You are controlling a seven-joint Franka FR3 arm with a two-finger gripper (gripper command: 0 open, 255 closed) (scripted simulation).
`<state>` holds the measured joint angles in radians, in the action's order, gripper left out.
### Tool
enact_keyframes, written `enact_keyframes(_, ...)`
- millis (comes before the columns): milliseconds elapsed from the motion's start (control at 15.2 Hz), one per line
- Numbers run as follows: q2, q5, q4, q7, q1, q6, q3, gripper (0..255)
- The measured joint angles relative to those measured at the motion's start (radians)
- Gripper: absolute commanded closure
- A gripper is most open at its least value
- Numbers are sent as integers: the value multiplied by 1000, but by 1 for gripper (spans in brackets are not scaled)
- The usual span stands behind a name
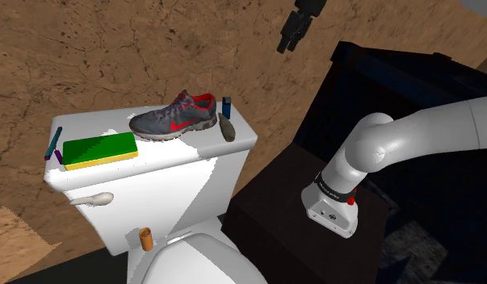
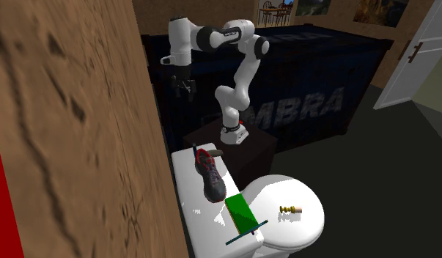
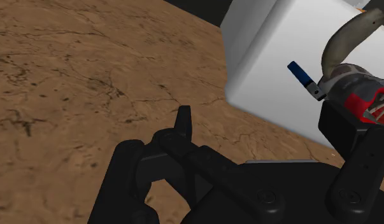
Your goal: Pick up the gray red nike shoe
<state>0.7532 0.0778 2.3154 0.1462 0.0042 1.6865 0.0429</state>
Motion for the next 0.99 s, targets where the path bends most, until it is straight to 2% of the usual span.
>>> enact_keyframes(264, 4, 34, 35, -64, 7, 39, -40, 0)
enact_keyframes(990, -123, 200, 75, -399, 47, 278, -268, 0)
